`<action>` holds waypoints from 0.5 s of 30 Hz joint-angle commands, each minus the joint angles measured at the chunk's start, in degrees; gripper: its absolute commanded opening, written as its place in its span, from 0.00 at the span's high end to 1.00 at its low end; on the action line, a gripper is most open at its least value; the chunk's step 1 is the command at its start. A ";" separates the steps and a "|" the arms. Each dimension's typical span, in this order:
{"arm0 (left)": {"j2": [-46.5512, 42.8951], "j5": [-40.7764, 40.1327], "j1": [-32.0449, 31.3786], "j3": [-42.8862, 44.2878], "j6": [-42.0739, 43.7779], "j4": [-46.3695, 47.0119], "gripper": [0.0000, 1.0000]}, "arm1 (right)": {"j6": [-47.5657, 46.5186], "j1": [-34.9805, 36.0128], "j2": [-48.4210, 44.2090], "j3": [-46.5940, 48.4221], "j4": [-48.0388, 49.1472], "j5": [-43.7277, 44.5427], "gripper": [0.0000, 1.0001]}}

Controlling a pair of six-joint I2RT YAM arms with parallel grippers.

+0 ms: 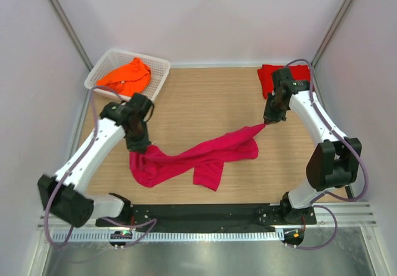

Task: Fold and stack the t-shirts
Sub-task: Flatten the tshirt out

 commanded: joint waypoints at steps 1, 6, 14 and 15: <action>6.77 3.73 -8.29 4.18 1.00 -0.07 1.00 | -0.43 -0.10 -3.90 -0.40 1.13 0.28 0.99; 18.19 16.76 -10.93 8.13 5.04 8.02 1.00 | -0.51 -0.10 -4.87 -1.19 0.87 1.33 0.99; 41.63 7.72 -11.55 30.71 14.35 2.51 1.00 | -0.60 -0.10 -4.17 -0.84 0.25 3.18 0.99; 43.50 5.27 -11.37 32.91 15.06 1.70 1.00 | -0.69 -0.19 -3.99 -0.66 0.16 3.09 0.99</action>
